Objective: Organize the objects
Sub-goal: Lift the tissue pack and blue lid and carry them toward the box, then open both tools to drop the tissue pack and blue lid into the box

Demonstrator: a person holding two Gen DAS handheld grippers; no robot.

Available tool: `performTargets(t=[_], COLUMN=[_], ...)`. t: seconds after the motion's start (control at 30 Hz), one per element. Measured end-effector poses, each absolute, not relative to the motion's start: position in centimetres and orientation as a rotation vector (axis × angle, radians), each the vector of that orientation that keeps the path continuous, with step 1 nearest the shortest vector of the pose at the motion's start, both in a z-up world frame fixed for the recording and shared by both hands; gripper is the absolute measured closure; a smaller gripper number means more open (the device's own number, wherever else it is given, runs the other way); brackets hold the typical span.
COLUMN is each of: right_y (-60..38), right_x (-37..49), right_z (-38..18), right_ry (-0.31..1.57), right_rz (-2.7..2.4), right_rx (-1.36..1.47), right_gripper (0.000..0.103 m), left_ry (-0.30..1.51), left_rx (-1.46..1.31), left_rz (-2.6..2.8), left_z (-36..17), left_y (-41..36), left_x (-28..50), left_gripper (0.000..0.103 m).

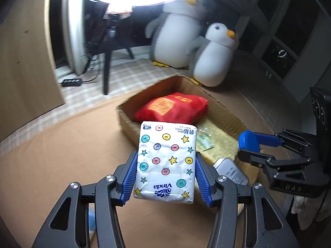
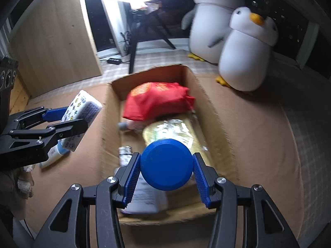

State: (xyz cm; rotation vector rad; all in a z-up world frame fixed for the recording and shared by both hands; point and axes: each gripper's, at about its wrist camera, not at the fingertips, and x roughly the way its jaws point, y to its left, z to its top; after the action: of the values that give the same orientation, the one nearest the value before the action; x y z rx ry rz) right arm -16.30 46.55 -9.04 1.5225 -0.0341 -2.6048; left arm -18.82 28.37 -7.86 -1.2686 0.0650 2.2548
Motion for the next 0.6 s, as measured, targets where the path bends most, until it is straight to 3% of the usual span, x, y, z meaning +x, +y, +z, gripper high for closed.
performTargets(t=[0.43,0.6], right_y=[49.6,49.5], right_x=[-16.3,-16.2], right_z=[-10.0,-9.8], right_ry=[-0.068,-0.057], right_rz=[-2.624,-2.632], right_rx=[1.546,1.527], right_gripper=[0.057,0.053], left_ry=[0.135,0.123], left_rx=[-1.307,-1.311], left_rz=[2.217,2.221], left_z=[-9.8,-9.8], left_y=[33.7,33.9], left_x=[-20.4,-20.7], left_gripper=[0.047,0.038])
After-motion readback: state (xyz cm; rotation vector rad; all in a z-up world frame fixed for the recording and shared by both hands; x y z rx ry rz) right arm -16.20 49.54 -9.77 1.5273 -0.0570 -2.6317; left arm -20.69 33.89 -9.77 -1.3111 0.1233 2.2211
